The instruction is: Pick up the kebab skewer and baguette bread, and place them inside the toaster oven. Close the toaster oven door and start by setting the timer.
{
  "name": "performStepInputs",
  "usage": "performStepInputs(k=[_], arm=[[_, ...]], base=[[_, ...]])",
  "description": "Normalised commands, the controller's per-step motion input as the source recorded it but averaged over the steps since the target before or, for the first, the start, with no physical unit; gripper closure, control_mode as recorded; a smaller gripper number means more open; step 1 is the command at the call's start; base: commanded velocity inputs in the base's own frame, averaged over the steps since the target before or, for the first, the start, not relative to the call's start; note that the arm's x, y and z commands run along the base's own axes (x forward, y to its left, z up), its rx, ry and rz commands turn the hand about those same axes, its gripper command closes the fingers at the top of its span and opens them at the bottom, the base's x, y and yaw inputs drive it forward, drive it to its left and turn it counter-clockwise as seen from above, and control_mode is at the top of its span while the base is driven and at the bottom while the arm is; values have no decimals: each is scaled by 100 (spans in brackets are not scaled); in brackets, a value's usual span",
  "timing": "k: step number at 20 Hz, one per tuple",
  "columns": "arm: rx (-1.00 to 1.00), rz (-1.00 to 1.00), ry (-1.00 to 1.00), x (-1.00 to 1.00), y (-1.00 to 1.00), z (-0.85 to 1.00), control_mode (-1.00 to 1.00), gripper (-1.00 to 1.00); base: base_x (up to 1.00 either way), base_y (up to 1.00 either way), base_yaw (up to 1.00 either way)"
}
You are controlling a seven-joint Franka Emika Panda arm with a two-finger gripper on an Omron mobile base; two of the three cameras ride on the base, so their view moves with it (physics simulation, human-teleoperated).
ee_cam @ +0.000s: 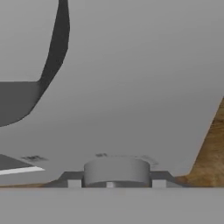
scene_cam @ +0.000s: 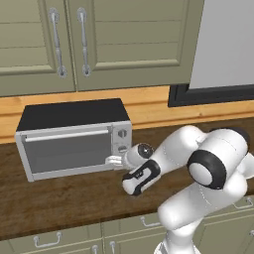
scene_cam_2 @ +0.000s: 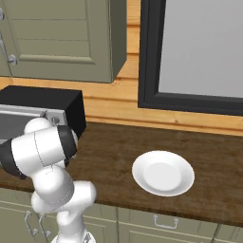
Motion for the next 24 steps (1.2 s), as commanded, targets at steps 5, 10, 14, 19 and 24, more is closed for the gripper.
performStepInputs(k=[5,10,14,19,24], arm=[[30,16,-12,0,-47,-18,-100,100],[32,20,-15,-4,-57,-25,-100,100],[31,24,-17,-11,-67,-31,-100,100],[30,25,-20,-15,-68,-30,-100,100],[27,19,-12,-16,-56,-17,-100,100]], base=[[0,0,0],[0,0,0],[0,0,0],[0,0,0],[0,0,0]])
